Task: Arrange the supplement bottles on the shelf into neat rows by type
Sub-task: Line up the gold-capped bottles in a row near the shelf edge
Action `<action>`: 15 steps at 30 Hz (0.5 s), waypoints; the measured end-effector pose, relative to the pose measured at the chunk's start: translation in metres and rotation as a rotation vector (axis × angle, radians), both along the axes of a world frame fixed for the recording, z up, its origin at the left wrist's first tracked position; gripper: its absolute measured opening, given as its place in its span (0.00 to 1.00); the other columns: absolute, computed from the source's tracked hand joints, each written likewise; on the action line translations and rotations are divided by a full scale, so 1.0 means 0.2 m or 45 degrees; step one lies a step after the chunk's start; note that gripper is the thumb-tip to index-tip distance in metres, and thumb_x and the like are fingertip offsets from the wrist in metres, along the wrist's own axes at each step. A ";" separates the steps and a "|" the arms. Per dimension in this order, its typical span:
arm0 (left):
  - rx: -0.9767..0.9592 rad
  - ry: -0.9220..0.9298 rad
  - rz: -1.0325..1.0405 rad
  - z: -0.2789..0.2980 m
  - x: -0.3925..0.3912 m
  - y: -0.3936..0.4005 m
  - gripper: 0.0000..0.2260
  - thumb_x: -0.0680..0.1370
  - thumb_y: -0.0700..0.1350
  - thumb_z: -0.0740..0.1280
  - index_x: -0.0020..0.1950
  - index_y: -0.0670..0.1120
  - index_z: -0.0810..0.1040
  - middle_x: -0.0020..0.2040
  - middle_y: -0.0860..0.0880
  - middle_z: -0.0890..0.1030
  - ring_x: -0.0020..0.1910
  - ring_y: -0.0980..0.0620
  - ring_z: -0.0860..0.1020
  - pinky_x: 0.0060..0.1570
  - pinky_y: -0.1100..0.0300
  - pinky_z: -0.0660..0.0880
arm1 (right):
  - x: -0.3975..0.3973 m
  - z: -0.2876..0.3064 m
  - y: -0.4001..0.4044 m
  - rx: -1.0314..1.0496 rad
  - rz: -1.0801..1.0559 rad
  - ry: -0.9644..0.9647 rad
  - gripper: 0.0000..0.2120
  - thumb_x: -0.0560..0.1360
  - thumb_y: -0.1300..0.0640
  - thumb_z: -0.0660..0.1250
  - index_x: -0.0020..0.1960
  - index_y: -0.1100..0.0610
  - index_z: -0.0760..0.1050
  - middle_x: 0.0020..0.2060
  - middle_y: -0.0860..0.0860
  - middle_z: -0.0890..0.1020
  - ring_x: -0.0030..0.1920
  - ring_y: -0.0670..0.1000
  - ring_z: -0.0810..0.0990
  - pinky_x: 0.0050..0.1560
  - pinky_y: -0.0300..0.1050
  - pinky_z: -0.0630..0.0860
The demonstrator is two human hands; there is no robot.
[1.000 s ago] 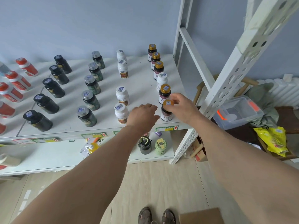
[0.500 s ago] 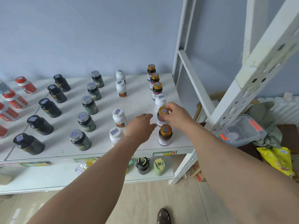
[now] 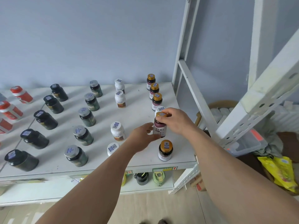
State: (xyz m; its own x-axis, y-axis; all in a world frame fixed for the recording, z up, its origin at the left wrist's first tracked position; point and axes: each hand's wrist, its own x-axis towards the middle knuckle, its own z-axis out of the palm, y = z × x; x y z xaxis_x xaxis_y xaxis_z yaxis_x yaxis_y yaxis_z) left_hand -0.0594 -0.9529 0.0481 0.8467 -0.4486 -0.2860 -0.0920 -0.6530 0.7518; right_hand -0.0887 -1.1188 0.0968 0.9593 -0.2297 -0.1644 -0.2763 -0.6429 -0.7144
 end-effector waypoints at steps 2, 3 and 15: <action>-0.099 0.038 -0.014 0.01 0.00 0.00 0.21 0.74 0.52 0.72 0.65 0.52 0.75 0.59 0.53 0.81 0.58 0.55 0.78 0.62 0.55 0.73 | 0.01 0.03 0.00 0.013 0.000 -0.017 0.21 0.74 0.41 0.67 0.62 0.51 0.78 0.53 0.49 0.81 0.53 0.50 0.78 0.50 0.45 0.74; -0.145 0.060 -0.022 0.03 0.00 0.01 0.18 0.74 0.52 0.72 0.63 0.53 0.77 0.57 0.54 0.82 0.56 0.55 0.79 0.61 0.56 0.74 | 0.01 0.05 0.01 0.024 -0.005 -0.028 0.20 0.74 0.42 0.67 0.61 0.50 0.78 0.52 0.49 0.81 0.53 0.50 0.78 0.49 0.45 0.74; -0.253 0.168 -0.082 0.12 0.00 0.00 0.15 0.75 0.52 0.71 0.61 0.52 0.78 0.56 0.53 0.83 0.56 0.53 0.79 0.62 0.53 0.73 | 0.00 0.11 0.01 0.038 -0.026 -0.082 0.17 0.75 0.42 0.68 0.60 0.50 0.79 0.48 0.45 0.79 0.51 0.47 0.78 0.47 0.41 0.72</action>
State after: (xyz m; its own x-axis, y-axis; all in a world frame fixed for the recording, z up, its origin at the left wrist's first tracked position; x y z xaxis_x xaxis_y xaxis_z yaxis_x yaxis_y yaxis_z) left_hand -0.0596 -0.9533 0.0728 0.7758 -0.5588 -0.2930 -0.0212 -0.4872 0.8730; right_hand -0.0892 -1.1175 0.1194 0.9633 -0.2452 -0.1092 -0.2417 -0.6158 -0.7499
